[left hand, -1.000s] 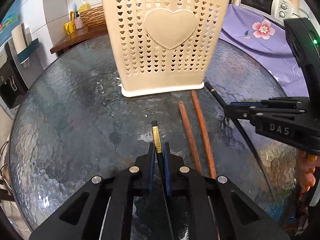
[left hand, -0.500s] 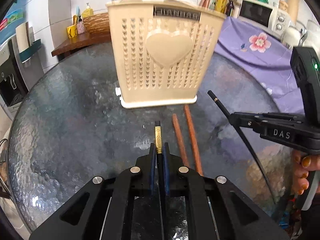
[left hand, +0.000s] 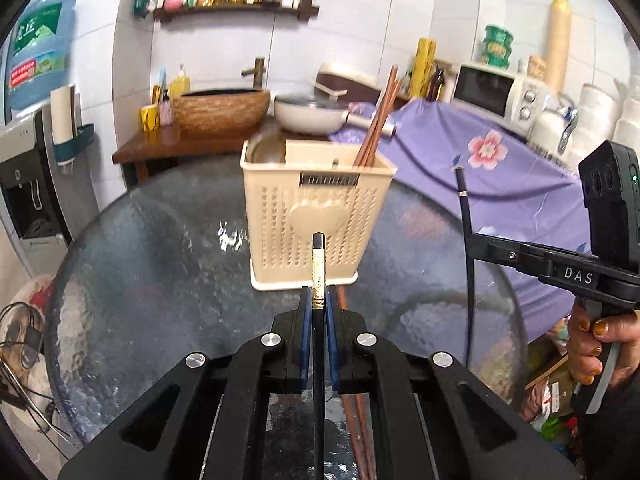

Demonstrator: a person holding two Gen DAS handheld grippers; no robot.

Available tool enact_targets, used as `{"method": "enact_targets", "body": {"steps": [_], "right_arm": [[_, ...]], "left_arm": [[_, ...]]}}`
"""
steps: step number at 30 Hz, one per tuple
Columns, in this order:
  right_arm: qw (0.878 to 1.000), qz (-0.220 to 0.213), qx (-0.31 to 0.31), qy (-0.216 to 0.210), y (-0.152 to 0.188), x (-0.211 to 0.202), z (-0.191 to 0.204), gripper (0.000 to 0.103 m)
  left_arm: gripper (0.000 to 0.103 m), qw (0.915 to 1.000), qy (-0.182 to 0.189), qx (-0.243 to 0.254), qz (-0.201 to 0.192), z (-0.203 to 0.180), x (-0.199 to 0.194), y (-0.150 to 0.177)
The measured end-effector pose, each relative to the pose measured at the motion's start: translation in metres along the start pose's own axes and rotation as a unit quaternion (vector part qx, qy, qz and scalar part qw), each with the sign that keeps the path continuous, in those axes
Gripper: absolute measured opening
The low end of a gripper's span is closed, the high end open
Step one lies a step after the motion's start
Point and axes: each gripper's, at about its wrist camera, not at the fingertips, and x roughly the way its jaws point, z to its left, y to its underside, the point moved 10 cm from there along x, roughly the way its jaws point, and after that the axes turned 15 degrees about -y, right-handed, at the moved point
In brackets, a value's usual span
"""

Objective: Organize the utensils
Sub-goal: 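Lift both black chopsticks and carry them above the cream holder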

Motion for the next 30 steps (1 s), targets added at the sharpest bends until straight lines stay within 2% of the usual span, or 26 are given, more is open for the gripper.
{"method": "enact_targets", "body": {"steps": [13, 30], "right_arm": [[0.999, -0.01, -0.029, -0.024, -0.014, -0.011, 0.026, 0.008], [0.997, -0.028, -0.057, -0.038, -0.045, -0.017, 0.046, 0.008]], "left_arm": [[0.007, 0.9995, 0.019, -0.012, -0.022, 0.006, -0.025, -0.013], [0.007, 0.9979, 0.014, -0.003, -0.063, 0.009, -0.042, -0.052]]}}
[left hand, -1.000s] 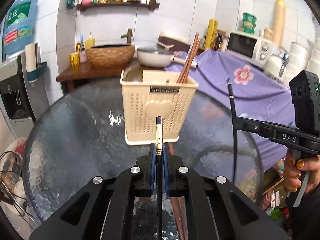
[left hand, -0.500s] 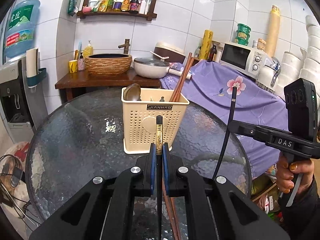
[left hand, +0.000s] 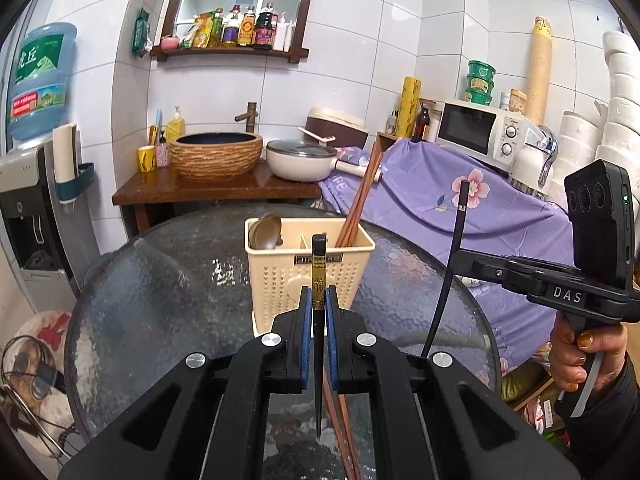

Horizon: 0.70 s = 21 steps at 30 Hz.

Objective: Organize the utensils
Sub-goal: 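Lift both black chopsticks and carry them above the cream holder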

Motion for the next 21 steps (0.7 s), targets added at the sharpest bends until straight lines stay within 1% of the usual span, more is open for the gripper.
{"method": "enact_targets", "body": {"steps": [7, 12, 14, 18, 21], "right_arm": [[1.0, -0.01, -0.009, -0.002, -0.023, 0.0, 0.002, 0.008], [1.0, -0.018, -0.01, -0.004, -0.047, 0.002, -0.002, 0.008], [1.0, -0.024, -0.01, -0.006, -0.06, 0.001, -0.003, 0.008], [0.999, -0.042, -0.011, -0.012, -0.088, -0.001, -0.001, 0.008], [0.998, -0.067, -0.017, -0.012, -0.118, -0.007, 0.003, 0.008]], "left_arm": [[0.007, 0.9999, 0.002, 0.006, -0.014, -0.002, 0.003, -0.025], [0.007, 0.9995, 0.004, 0.008, -0.031, -0.001, -0.001, -0.051], [0.007, 0.9992, 0.008, 0.01, -0.038, -0.001, -0.005, -0.062], [0.007, 0.9979, 0.001, 0.018, -0.062, 0.001, -0.017, -0.088], [0.007, 0.9958, -0.003, 0.019, -0.089, 0.002, -0.028, -0.119]]}}
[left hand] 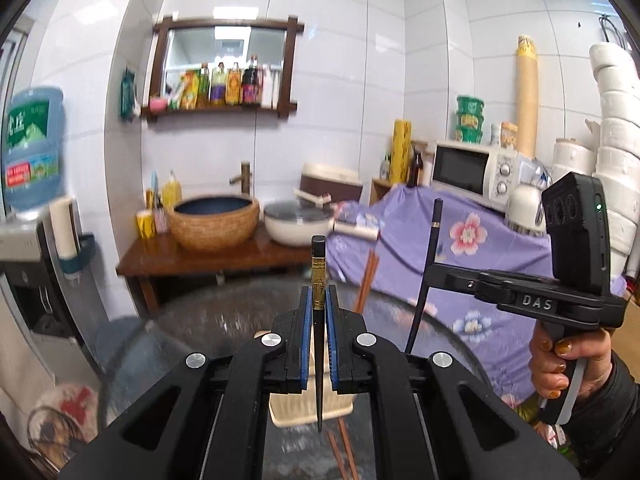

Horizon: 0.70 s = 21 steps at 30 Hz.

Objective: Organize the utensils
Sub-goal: 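Lift both black chopsticks and carry them above the cream holder, then lower both black chopsticks into the holder and open both tools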

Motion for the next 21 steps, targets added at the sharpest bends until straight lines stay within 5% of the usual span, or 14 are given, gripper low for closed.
{"method": "enact_targets", "body": {"steps": [9, 21], "right_arm": [[0.996, -0.061, -0.046, 0.044, -0.072, 0.01, -0.007, 0.008], [0.994, -0.014, -0.048, 0.094, -0.001, 0.064, -0.061, 0.008]], "left_arm": [[0.007, 0.9983, -0.024, -0.013, -0.052, 0.005, 0.02, -0.076], [0.007, 0.9987, -0.018, -0.044, 0.019, 0.003, 0.109, -0.003]]}}
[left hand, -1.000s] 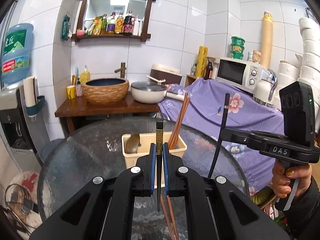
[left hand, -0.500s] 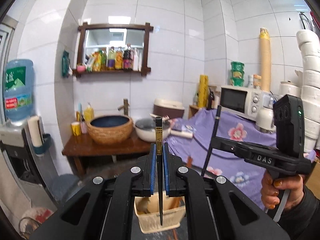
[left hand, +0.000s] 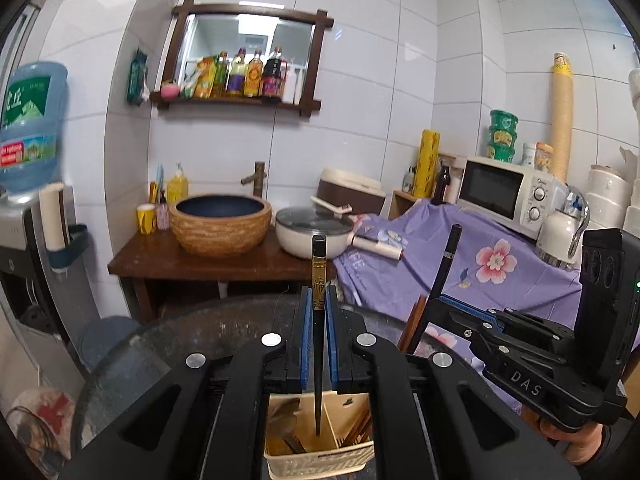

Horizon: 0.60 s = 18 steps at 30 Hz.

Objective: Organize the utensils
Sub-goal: 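Lower both black chopsticks into the holder and open both tools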

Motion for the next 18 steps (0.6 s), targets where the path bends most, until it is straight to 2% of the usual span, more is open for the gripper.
{"method": "enact_targets", "body": {"steps": [7, 12, 18], "right_arm": [[0.999, 0.031, 0.019, -0.001, 0.04, 0.017, -0.009, 0.008], [0.999, 0.04, 0.022, 0.003, 0.051, 0.021, -0.011, 0.008], [0.999, 0.042, 0.017, 0.009, 0.055, 0.021, -0.012, 0.008]], "left_arm": [[0.007, 0.9992, 0.0, -0.001, 0.04, 0.001, 0.021, 0.042], [0.007, 0.9984, -0.001, -0.001, 0.056, 0.0, 0.029, 0.06], [0.007, 0.998, -0.002, -0.002, 0.063, 0.002, 0.03, 0.068]]}}
